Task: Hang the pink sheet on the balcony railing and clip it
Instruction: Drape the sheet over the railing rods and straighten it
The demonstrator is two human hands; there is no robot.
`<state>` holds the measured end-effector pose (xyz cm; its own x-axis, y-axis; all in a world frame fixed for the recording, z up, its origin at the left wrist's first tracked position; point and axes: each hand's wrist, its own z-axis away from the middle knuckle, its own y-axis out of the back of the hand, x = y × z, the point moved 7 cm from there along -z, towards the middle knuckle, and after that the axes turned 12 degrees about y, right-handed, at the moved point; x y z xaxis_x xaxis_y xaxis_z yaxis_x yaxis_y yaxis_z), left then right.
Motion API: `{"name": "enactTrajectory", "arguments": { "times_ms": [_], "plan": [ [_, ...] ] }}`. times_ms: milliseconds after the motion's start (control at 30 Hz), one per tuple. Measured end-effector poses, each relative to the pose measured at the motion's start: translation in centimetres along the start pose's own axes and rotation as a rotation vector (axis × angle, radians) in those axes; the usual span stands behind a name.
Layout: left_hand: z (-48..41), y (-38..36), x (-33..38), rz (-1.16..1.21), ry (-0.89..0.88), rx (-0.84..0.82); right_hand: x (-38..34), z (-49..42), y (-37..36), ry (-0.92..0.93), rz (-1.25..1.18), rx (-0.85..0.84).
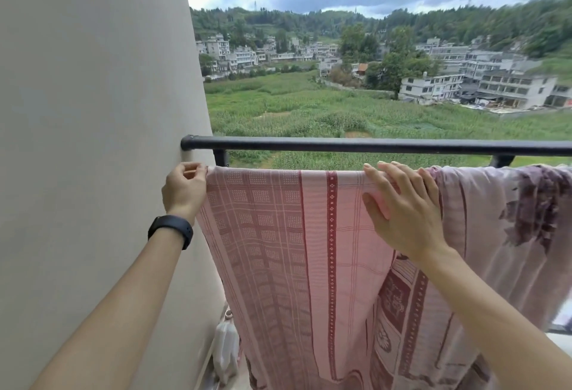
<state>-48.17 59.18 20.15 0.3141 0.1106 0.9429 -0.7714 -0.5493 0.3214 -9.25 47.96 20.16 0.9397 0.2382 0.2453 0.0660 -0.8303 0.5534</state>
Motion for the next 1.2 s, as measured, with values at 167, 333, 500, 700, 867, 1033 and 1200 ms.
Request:
{"name": "enactTrajectory", "arguments": {
  "times_ms": [167,333,500,700,867,1033,1200],
  "plan": [
    [8.5,-3.1,7.2,-0.304,-0.564,0.234,0.5,0.7,1.7,-0.038,-0.100,-0.018],
    [19.7,-13.3,10.8,-0.452,-0.983,-0.094,5.9,2.8,5.1,-0.228,0.007,0.052],
    [24.4,-19.0,12.0,-0.475,-0.981,-0.097,14.0,5.6,4.7,-0.301,0.120,-0.105],
    [23.6,-19.7,10.7,-0.597,-1.024,0.032,16.8,4.7,5.4,0.014,0.108,-0.008],
    [23.0,-19.6,10.9,-0.612,-0.996,0.058,17.9,4.1,5.8,0.097,0.013,0.074],
    [23.4,-19.4,10.9,-0.625,-0.969,0.074,21.8,3.8,7.5,-0.037,-0.099,0.129],
    [23.6,-19.9,11.0,-0.639,-0.933,0.089,29.5,7.9,10.1,-0.125,0.027,0.090]
  ]
}}
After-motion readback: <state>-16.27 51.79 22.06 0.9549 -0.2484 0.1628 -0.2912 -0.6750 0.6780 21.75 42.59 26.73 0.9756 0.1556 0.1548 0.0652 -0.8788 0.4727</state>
